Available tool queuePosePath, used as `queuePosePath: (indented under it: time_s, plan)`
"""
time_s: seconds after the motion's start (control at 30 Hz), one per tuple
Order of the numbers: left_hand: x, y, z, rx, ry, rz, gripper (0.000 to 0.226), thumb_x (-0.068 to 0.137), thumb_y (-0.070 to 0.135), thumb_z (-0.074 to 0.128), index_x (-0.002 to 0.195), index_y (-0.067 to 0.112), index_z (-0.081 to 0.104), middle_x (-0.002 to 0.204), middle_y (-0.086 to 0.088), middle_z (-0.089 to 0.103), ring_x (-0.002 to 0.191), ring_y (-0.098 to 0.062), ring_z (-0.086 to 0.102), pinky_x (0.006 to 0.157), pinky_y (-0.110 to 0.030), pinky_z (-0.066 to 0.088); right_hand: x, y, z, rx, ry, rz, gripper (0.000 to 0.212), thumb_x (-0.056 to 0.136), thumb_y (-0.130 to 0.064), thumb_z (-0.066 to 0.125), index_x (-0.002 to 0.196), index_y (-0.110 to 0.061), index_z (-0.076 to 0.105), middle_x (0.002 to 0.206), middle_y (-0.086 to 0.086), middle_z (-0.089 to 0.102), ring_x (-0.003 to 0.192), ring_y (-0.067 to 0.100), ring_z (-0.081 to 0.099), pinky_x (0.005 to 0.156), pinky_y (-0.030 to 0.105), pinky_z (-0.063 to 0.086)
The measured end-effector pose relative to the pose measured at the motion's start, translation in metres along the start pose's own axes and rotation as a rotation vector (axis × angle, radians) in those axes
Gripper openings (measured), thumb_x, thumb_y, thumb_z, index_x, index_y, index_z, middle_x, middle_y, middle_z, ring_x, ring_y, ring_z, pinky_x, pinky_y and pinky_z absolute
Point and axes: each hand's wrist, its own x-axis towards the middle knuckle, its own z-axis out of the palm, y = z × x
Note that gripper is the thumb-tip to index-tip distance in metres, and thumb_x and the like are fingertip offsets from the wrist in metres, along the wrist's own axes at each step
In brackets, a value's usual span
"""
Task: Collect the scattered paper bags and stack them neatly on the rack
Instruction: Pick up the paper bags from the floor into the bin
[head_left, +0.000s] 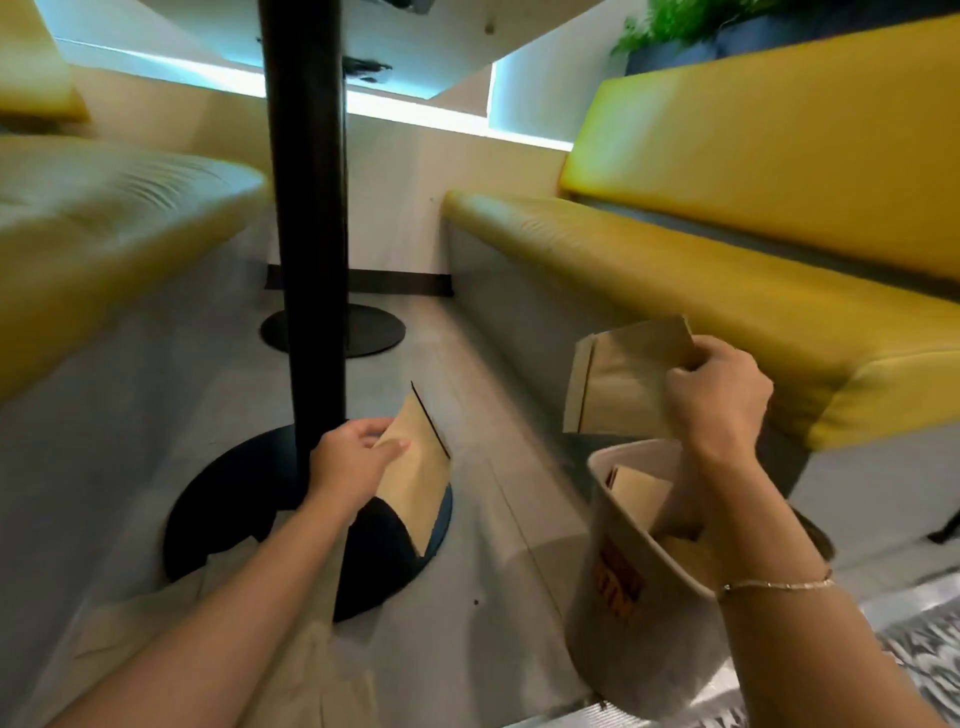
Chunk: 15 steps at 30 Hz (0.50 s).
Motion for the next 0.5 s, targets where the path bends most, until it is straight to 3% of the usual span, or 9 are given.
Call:
queuePosePath:
  time_s: [0.17,0.27,0.37,0.5]
  plan:
    - [-0.021,0.078,0.049,-0.223,-0.145,0.038,0.024,0.080,0.015,0.073,0.103,0.018,0.066,0.099,-0.004,0.069,0.084,-0.018,0.065,0.072,-0.027,0.051,0.040,0.020,-0.049,-0.219,0.052,0.060,0.037,0.085,-0.009,0.055,0.121,-0.014,0.063,0.116,0.017,0.064,0.107,0.036,0.058,0.087,0.041,0.050]
    - [-0.035,0.116,0.074,-0.257,-0.252,0.057,0.021,0.081,0.012,0.070,0.100,0.020,0.066,0.096,-0.005,0.069,0.085,-0.020,0.065,0.063,-0.029,0.051,0.049,0.042,-0.057,-0.326,-0.057,0.138,0.028,0.084,-0.009,0.053,0.110,-0.008,0.065,0.110,0.018,0.064,0.100,0.037,0.059,0.081,0.040,0.052]
    - [-0.051,0.142,0.095,-0.248,-0.350,0.042,0.022,0.083,0.006,0.065,0.102,0.016,0.065,0.093,-0.006,0.066,0.079,-0.018,0.062,0.056,-0.026,0.049,0.044,0.060,-0.054,-0.380,-0.193,0.198,0.021,0.088,-0.022,0.057,0.106,-0.010,0.062,0.106,0.013,0.062,0.098,0.032,0.058,0.079,0.037,0.050]
    - [-0.065,0.155,0.120,-0.148,-0.424,0.043,0.015,0.081,0.000,0.059,0.075,0.012,0.066,0.085,-0.009,0.063,0.077,-0.019,0.060,0.069,-0.031,0.052,0.043,0.076,-0.049,-0.305,-0.224,0.197,0.030,0.086,-0.037,0.062,0.103,-0.012,0.062,0.100,0.007,0.063,0.091,0.027,0.060,0.082,0.043,0.054]
